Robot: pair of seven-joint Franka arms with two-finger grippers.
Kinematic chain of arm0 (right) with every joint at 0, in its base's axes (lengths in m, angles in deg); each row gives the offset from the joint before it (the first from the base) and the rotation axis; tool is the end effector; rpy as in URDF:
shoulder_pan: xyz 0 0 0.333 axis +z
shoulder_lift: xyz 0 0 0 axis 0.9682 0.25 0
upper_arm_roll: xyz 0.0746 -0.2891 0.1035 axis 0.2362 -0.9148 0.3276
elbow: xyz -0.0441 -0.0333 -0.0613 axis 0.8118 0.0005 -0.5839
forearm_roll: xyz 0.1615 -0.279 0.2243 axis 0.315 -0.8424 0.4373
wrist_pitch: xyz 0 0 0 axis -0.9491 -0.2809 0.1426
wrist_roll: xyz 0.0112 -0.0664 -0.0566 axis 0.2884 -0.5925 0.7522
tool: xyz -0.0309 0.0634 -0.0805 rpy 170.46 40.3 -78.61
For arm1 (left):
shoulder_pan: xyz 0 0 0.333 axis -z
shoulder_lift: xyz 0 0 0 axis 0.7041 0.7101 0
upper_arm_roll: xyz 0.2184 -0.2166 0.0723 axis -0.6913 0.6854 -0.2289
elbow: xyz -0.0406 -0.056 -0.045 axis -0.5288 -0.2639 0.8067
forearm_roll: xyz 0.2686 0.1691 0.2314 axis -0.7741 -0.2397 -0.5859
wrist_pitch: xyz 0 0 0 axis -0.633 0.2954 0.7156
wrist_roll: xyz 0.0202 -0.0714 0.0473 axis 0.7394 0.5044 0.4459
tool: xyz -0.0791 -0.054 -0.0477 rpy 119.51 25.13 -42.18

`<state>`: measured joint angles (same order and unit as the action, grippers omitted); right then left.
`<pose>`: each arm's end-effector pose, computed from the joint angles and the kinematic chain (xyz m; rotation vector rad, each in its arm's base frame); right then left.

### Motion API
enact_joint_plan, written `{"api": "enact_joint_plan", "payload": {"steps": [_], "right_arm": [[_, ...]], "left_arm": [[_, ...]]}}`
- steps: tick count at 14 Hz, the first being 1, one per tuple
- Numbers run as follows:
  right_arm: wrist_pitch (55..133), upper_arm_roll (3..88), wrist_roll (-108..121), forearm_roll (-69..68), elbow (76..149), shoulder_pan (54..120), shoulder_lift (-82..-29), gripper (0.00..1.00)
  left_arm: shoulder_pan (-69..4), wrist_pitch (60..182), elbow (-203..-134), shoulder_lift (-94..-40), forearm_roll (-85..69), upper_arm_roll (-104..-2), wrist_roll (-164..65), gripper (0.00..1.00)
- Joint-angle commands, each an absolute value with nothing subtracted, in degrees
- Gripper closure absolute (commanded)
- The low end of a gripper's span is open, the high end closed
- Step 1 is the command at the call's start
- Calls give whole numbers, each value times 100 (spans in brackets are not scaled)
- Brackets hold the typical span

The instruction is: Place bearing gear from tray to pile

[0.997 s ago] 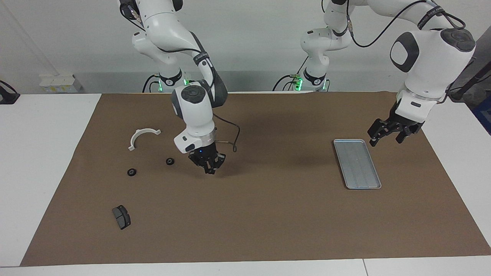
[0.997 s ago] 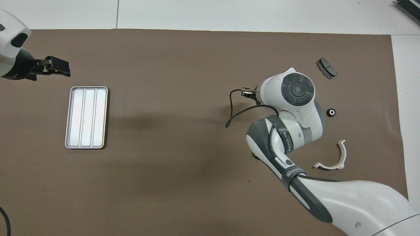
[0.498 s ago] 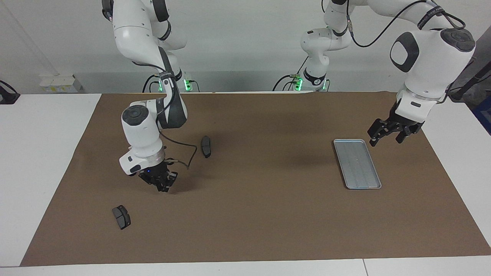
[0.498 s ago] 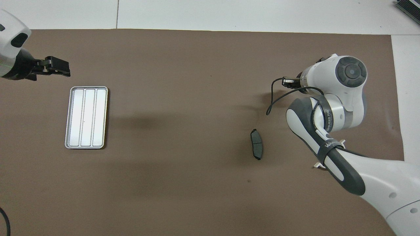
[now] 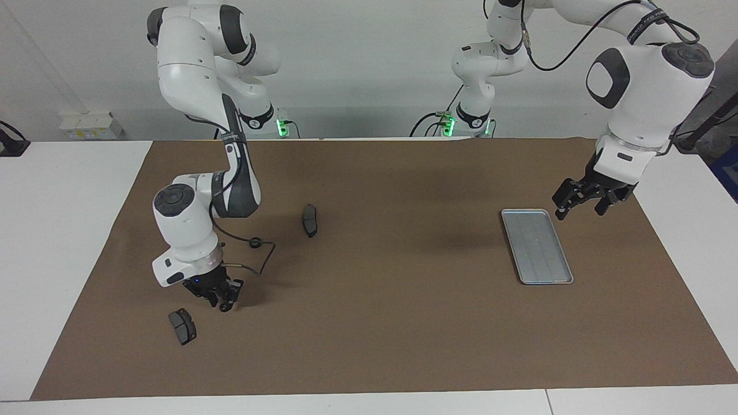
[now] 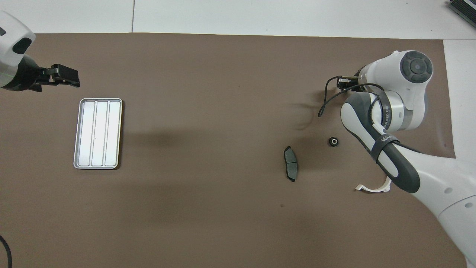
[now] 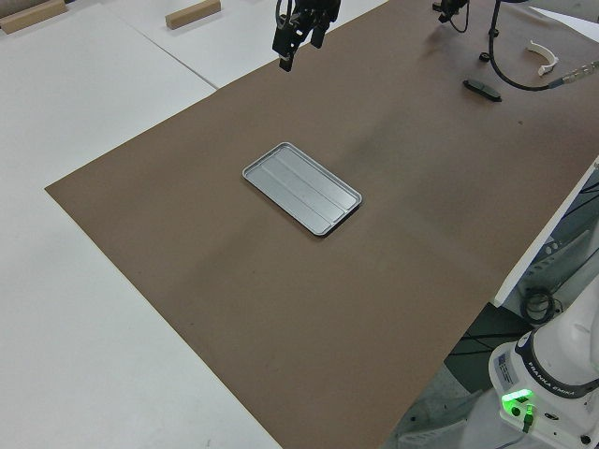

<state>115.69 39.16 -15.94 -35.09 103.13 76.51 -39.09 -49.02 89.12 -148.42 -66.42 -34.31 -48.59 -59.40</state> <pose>0.7045 0.0223 0.3135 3.1023 -0.2767 0.3547 0.6304 -0.0267 0.5558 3.1153 0.0751 0.2012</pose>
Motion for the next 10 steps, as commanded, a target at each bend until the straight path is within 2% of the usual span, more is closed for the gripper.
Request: {"api": "enact_joint_plan", "payload": {"steps": [1,10], "right_arm": [[11379,4010,-1410,-3409,10309,7596,-4273,0],[8919,4002,-636,-3400,10397,7605,-6444,0]], "left_arm": [[-4941,8997,-15082,-6842,-3367,-4840,-6024,0],[-4924,8963,-15099,-6851,-3367,-4840,-6472,0]]}}
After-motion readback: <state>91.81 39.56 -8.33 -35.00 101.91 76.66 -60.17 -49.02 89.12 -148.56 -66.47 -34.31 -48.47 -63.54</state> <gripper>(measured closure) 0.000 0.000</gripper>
